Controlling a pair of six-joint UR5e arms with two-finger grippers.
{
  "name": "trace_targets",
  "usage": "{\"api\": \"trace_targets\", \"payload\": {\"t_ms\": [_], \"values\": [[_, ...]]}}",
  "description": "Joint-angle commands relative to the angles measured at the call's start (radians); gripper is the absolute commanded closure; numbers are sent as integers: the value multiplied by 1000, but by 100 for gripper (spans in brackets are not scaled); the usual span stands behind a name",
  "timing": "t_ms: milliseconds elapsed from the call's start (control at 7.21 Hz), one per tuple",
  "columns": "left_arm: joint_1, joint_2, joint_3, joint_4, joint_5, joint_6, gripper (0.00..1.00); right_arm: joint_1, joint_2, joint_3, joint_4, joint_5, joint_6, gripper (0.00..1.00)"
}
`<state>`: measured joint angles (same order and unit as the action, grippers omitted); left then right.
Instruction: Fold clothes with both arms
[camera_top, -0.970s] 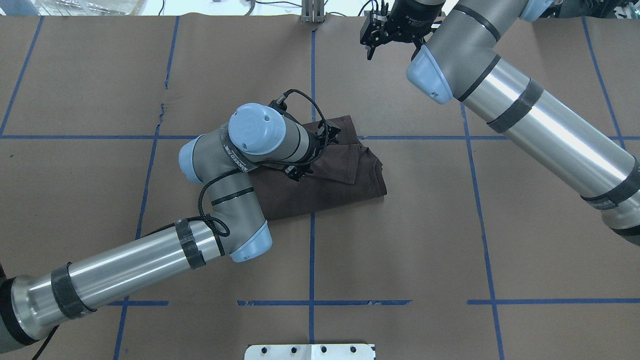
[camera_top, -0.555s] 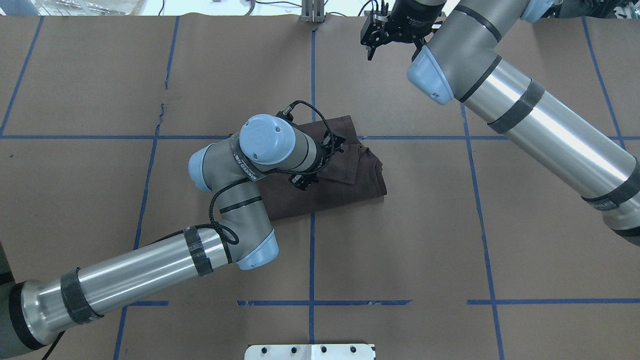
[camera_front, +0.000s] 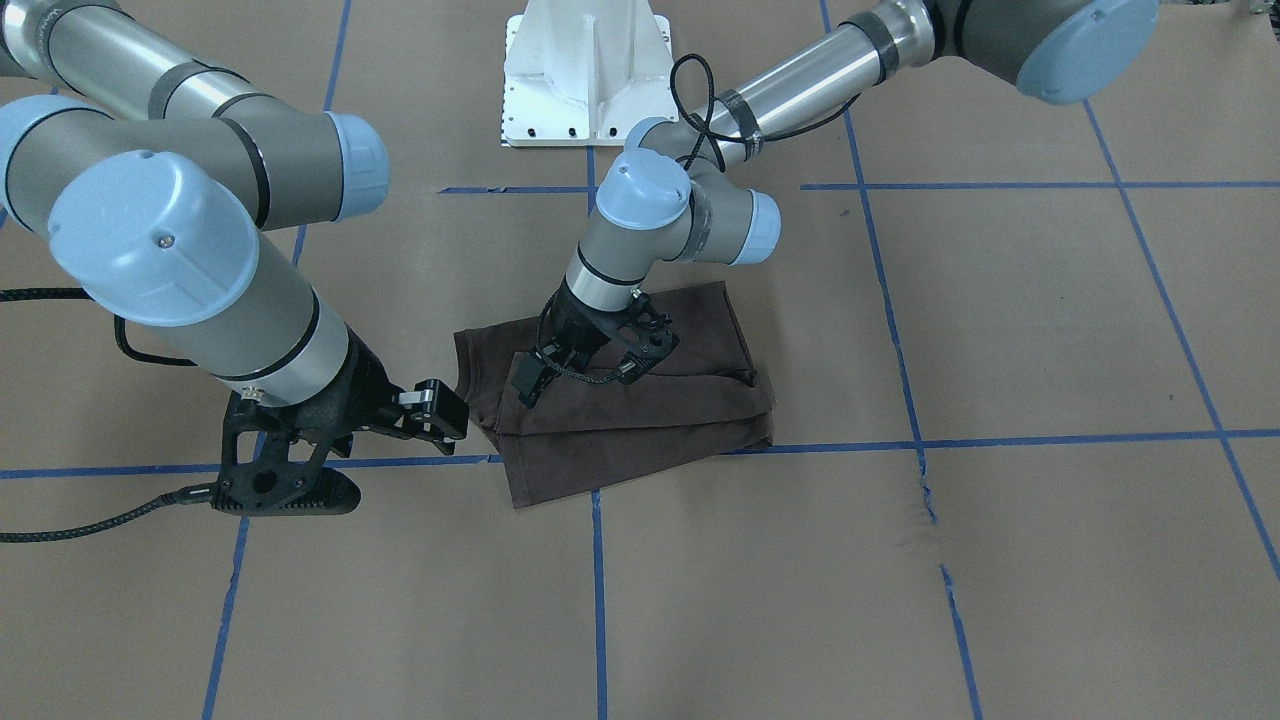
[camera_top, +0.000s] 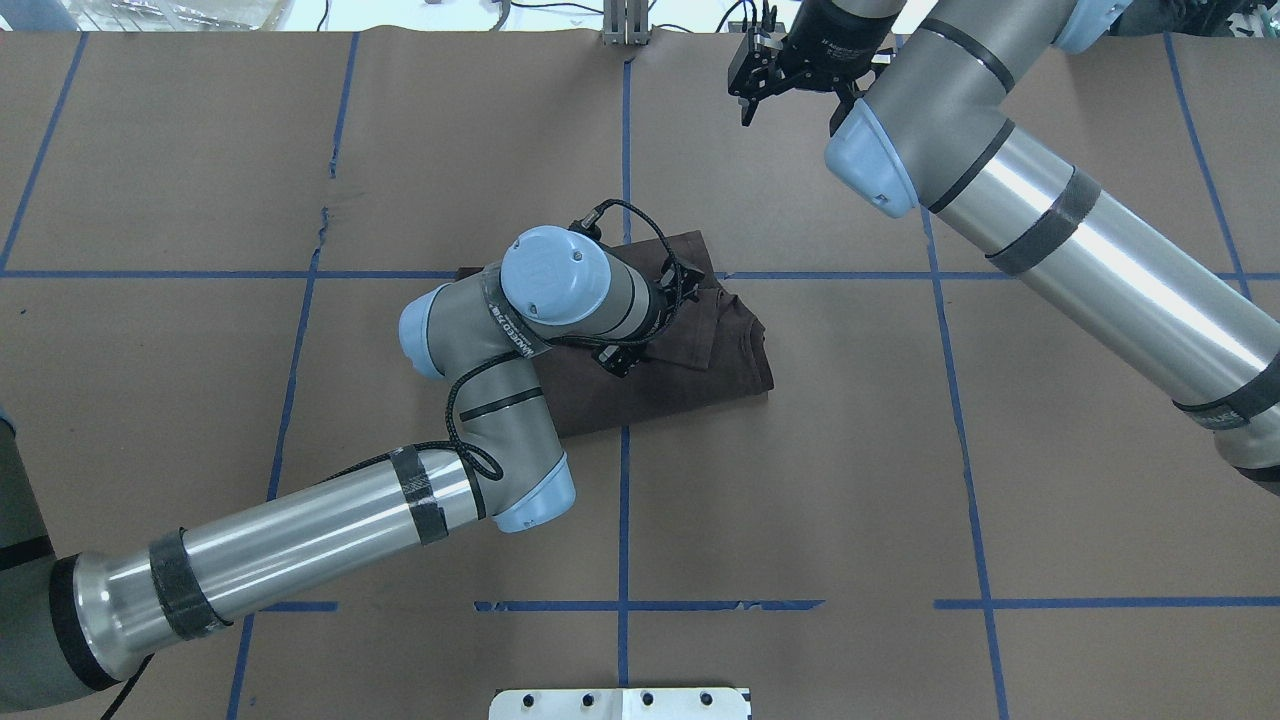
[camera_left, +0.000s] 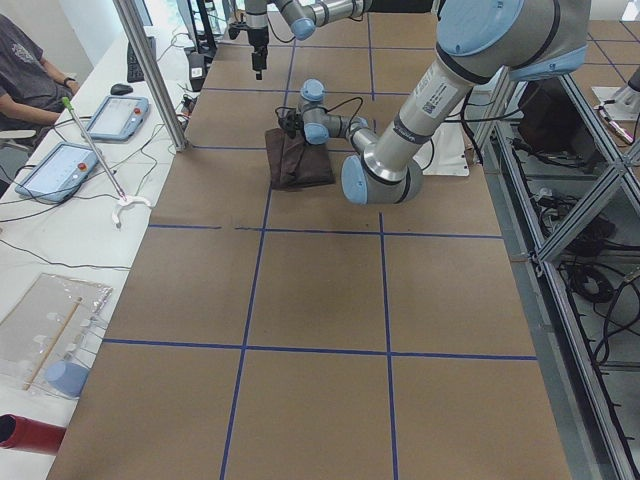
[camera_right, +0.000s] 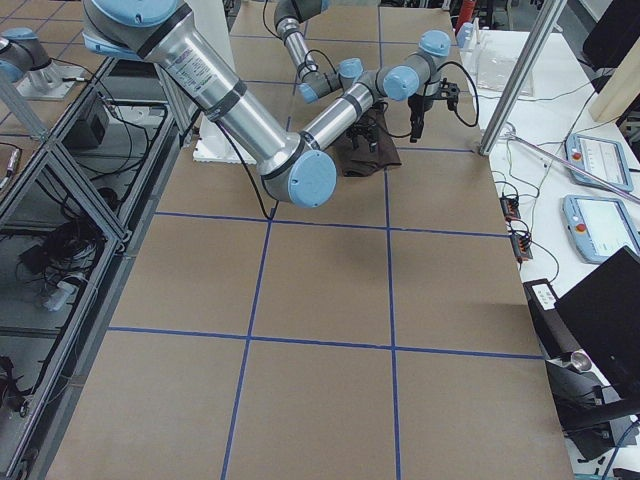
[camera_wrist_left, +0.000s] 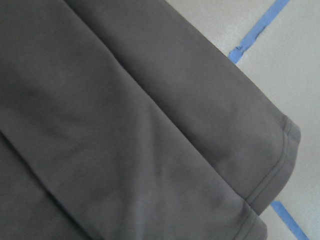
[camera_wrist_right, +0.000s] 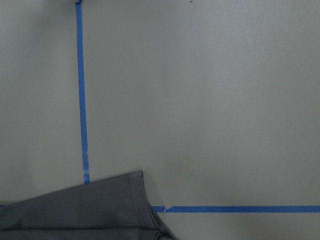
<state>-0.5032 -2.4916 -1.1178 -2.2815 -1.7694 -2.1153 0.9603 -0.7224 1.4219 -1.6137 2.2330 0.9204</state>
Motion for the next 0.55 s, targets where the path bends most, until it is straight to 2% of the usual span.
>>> {"api": "trace_targets", "payload": {"t_ms": [0,416], "values": [[-1,-4,13,-10,1,1,0,0,-5,6,0,0,0,0],[-14,-9,38,-56,27,15,0,0,-25,29,0,-1,0,0]]}}
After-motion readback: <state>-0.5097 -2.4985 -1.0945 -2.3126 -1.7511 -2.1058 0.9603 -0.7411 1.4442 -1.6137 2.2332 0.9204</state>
